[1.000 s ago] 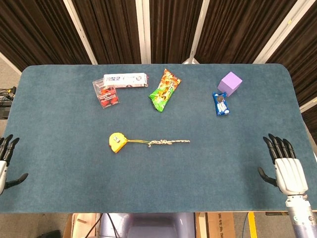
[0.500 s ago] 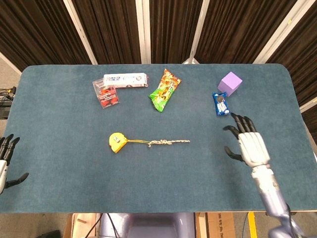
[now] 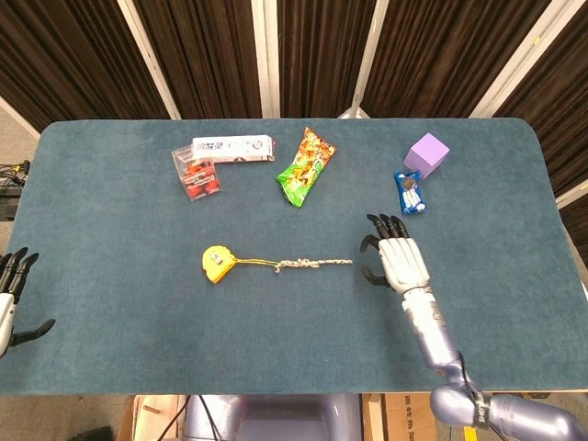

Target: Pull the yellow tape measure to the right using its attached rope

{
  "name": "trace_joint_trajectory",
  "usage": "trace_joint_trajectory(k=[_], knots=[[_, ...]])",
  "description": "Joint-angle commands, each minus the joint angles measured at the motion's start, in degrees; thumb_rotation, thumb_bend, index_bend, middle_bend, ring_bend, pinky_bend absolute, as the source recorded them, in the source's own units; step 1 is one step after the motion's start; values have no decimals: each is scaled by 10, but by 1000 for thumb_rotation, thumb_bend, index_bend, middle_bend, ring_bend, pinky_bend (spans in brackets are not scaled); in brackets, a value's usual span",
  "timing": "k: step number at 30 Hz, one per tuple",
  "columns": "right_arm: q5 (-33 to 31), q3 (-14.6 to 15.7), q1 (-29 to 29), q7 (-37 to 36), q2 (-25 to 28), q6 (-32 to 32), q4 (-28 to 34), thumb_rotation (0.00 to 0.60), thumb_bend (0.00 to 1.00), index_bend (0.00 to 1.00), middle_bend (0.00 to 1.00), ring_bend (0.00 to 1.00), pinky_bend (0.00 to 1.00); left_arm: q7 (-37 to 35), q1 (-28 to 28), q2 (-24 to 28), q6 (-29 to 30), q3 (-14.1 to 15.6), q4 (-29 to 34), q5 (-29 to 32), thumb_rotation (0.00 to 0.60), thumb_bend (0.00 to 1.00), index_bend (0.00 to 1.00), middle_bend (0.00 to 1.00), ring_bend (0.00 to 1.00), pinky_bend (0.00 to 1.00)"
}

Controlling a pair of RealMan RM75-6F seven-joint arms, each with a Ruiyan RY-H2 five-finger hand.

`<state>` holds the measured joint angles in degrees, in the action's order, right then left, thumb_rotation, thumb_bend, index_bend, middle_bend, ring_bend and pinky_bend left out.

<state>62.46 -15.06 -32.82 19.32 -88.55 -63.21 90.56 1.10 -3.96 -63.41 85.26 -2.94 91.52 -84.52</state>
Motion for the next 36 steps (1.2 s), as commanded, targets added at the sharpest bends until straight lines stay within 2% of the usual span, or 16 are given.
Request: trace_joint_trajectory(k=[1, 7, 15, 36], knots=[[-15, 4, -15, 12, -36, 7, -35, 600, 327, 500, 132, 0, 0, -2, -1, 1, -3, 0, 2, 2, 600, 0, 0, 0, 0, 0], [-23, 2, -28, 9, -78, 11, -83, 600, 342, 502, 138, 0, 0, -6, -3, 2, -8, 0, 4, 5, 600, 0, 0, 0, 0, 0], [-34, -3, -38, 1, -104, 19, -121, 600, 367, 522, 149, 0, 0, -8, -4, 4, -13, 0, 7, 9, 600, 0, 0, 0, 0, 0], [-51, -9, -44, -5, -126, 26, -155, 600, 413, 565, 171, 0, 0, -7, -6, 4, -16, 1, 10, 12, 600, 0, 0, 0, 0, 0]])
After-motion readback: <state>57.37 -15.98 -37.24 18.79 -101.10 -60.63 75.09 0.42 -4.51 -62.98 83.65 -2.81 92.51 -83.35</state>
